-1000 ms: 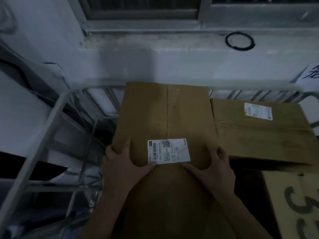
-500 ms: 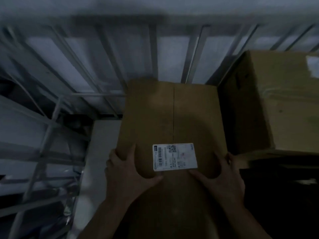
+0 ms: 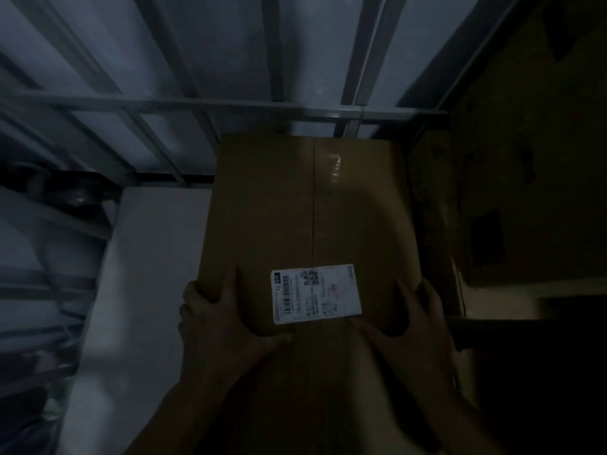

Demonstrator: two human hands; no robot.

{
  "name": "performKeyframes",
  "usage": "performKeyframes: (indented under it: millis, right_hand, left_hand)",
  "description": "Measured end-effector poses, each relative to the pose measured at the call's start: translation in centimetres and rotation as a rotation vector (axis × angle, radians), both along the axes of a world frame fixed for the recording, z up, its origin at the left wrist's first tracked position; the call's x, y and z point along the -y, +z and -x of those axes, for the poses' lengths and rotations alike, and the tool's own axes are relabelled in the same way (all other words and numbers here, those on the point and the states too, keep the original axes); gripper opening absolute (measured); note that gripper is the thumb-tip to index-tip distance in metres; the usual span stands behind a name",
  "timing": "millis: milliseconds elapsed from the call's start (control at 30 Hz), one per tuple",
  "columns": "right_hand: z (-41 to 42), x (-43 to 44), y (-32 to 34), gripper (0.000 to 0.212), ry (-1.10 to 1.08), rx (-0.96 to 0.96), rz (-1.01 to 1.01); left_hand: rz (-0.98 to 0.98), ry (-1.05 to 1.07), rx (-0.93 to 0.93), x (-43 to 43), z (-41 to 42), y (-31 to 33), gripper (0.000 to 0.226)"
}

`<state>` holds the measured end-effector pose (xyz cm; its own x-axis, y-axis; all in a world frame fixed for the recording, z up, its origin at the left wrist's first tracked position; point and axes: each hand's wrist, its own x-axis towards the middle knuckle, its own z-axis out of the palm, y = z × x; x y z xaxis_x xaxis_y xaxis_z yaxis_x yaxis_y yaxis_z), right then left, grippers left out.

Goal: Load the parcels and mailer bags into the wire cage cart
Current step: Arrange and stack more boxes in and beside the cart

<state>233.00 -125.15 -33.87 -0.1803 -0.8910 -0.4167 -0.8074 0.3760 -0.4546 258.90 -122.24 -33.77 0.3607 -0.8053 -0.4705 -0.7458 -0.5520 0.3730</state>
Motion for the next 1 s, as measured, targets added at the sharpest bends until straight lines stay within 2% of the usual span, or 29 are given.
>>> performKeyframes:
  millis: [133,333,567,700,800,867,1000]
  right_hand:
    - [-0.6,0.6,-2.7,0.108,-0.04,0.008,-0.015]
    - [-1.2,0.4,-5.9,0.121,0.053,-0.197,-0.064]
    - [-1.5,-0.7,-8.6,0.105,0.172,-0.34,-0.025]
    - [-2.2,-0.7,-8.1,0.098,0.272,-0.407,-0.091]
    - [-1.2,0.1,-5.6,0.091,0.422,-0.388,-0.276]
    - [-0.5,0.0,-1.5,0.084,0.554,-0.414,-0.325]
    - [-0.5,-2.1,10.2,0.083,0.585,-0.437,-0.254]
  left_hand:
    - [0.002,0.016,-0.033,0.9,-0.1,-2.8,0.149]
    - [-0.025,0.027,-0.061,0.8,0.7,-6.2,0.154]
    - [-0.053,-0.017,0.002,0.7,1.3,-7.4,0.151]
    - [-0.163,-0.151,0.106,1.1,1.9,-6.6,0.14]
    - [-0.201,-0.339,0.18,1.3,2.4,-4.4,0.122]
    - [-0.196,-0.425,0.255,1.4,2.6,-0.7,0.11]
    - [-0.26,-0.347,0.272,0.9,2.9,11.0,0.103]
